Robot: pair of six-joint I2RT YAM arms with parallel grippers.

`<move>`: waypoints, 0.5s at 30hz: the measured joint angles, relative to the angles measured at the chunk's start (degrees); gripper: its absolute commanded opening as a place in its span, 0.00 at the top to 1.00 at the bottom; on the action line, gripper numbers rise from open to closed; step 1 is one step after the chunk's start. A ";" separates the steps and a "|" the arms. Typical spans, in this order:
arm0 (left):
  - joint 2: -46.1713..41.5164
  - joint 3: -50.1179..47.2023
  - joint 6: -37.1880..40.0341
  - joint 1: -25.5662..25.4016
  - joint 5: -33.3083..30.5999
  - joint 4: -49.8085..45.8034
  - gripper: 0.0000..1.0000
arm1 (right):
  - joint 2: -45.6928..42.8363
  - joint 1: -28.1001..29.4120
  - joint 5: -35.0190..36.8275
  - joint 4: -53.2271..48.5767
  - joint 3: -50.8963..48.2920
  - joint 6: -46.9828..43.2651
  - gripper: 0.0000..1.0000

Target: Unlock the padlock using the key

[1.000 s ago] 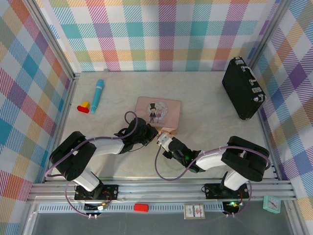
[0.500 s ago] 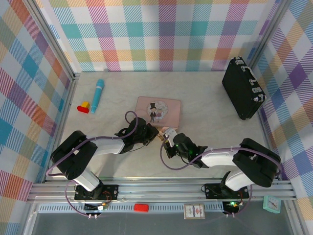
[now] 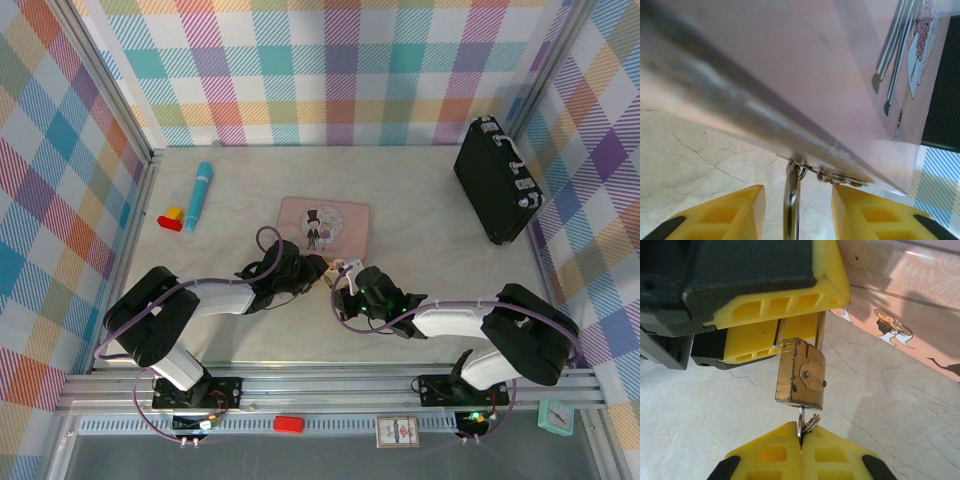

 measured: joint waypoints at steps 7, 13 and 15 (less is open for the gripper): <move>-3.08 -1.60 1.92 0.09 -1.09 -3.10 0.44 | 0.02 -0.44 -1.97 -1.97 0.55 4.28 0.98; -8.59 -3.08 5.14 0.63 -3.52 -8.24 0.43 | -0.39 -3.52 -4.83 -3.67 0.50 6.95 0.98; -10.75 -3.56 6.32 1.03 -4.15 -8.87 0.42 | -0.39 -5.01 -6.54 -4.11 0.50 7.72 0.96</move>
